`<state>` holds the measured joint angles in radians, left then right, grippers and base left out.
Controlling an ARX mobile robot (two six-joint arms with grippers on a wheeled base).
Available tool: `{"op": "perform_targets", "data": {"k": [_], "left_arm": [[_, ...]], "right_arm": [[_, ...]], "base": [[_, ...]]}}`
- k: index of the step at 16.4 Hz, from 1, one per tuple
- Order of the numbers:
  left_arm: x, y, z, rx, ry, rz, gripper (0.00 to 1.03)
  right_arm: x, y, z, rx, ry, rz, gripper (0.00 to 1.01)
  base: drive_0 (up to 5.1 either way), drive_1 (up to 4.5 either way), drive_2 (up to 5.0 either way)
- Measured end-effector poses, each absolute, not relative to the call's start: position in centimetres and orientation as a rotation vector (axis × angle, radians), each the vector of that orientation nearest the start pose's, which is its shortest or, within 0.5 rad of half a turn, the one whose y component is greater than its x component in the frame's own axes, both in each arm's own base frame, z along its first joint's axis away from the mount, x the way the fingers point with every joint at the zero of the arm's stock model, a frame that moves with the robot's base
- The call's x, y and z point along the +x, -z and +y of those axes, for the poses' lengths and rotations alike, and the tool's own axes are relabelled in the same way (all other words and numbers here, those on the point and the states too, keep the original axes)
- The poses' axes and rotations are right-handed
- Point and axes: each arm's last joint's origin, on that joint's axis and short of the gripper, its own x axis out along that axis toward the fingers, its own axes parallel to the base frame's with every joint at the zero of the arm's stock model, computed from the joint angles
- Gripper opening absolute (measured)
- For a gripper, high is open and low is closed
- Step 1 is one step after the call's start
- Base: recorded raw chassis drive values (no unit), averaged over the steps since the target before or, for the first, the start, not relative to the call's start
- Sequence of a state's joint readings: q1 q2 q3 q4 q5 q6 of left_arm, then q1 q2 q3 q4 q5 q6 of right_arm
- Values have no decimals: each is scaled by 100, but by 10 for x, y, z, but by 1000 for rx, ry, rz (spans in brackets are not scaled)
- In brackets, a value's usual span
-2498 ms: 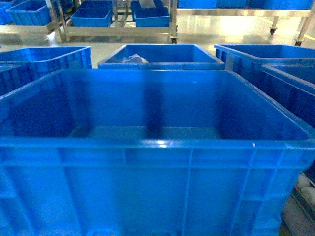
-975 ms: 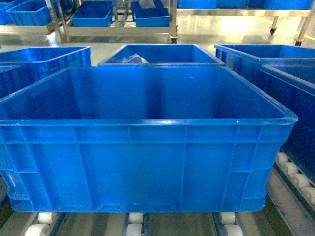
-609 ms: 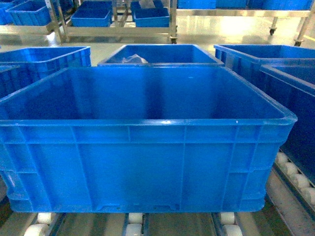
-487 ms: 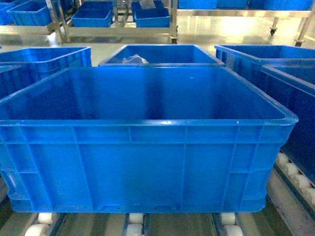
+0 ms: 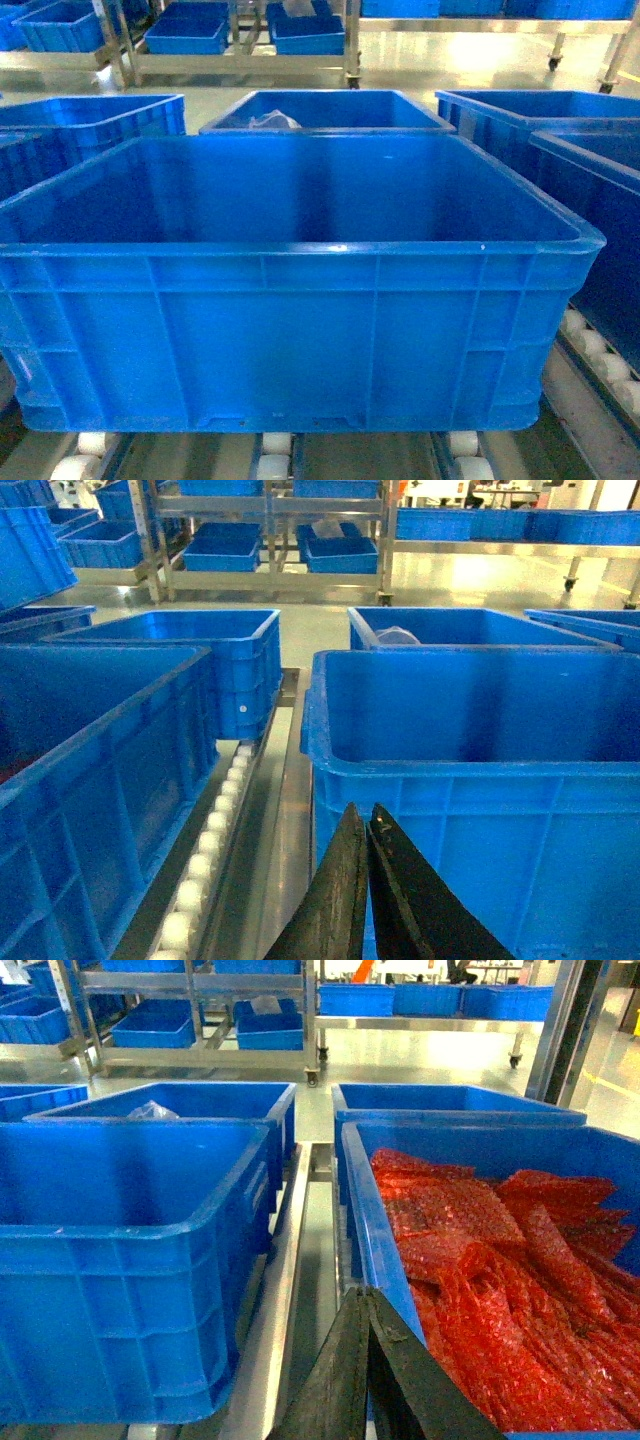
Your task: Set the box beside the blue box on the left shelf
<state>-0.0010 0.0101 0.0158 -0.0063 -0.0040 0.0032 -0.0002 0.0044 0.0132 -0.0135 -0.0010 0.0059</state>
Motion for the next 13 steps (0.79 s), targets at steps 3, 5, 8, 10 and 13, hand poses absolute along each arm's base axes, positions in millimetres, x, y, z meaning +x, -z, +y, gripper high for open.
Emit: {"op": "perform_targets", "data": {"k": [3,5,8,10,13], "left_arm": [[97,-168,0,3,1,-1,2],[97,-168,0,3,0,-1,2],[97,-168,0,3,1,-1,2],[97,-168,0,3,1,-1,2],[97,-168,0,2,1,-1,35]], "right_arm": [[97,-167,0,6,0,-3,2],[97,-167,0,6,0,-3,2],[97,-167,0,6,0,-4,2],[97,-167,0,6,0,-4,2],[97,-167,0,6,0,-3,30]], "base": [[0,0,0],[0,0,0],[0,0,0],[0,0,0],[0,0,0]]}}
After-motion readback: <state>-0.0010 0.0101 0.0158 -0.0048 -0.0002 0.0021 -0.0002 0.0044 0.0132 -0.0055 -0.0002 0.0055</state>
